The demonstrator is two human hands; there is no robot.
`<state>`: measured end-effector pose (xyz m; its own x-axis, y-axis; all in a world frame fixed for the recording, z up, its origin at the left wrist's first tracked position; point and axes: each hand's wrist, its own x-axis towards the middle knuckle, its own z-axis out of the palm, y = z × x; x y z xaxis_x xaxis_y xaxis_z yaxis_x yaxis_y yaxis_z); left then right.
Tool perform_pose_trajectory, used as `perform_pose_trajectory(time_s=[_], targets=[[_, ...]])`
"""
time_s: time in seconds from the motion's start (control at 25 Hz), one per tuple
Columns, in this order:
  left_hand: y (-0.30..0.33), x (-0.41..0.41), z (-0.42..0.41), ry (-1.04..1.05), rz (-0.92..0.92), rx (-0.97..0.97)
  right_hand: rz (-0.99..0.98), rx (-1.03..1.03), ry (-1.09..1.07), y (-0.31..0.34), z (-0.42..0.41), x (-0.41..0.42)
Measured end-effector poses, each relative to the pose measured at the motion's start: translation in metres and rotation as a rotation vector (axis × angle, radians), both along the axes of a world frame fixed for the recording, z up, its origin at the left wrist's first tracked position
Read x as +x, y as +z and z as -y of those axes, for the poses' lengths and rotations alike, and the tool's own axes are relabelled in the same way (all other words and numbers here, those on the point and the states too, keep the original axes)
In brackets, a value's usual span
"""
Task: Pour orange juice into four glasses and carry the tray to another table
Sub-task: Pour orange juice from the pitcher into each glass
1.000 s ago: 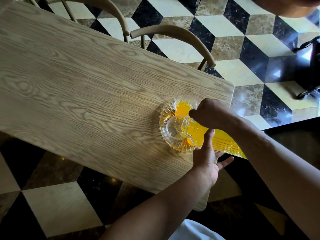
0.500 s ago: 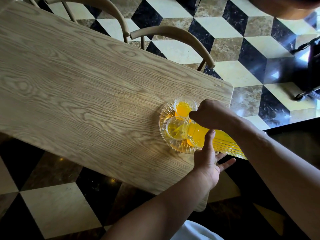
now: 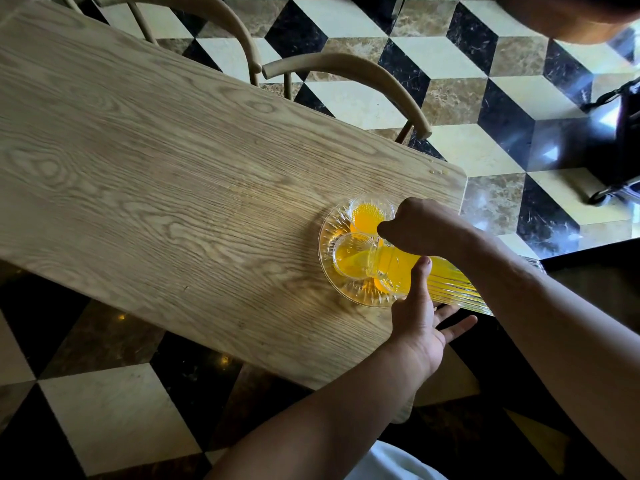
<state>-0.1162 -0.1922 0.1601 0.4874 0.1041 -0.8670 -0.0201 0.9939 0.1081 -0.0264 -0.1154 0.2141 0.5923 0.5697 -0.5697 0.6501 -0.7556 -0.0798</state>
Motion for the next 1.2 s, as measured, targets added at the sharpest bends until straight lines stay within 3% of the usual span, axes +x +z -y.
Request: perform_pose_trajectory(time_s=[1.2], targets=[[-0.009, 0.007, -0.009, -0.028, 0.104, -0.061, 0.045, -0.059, 0.117, -0.001, -0.025, -0.005]])
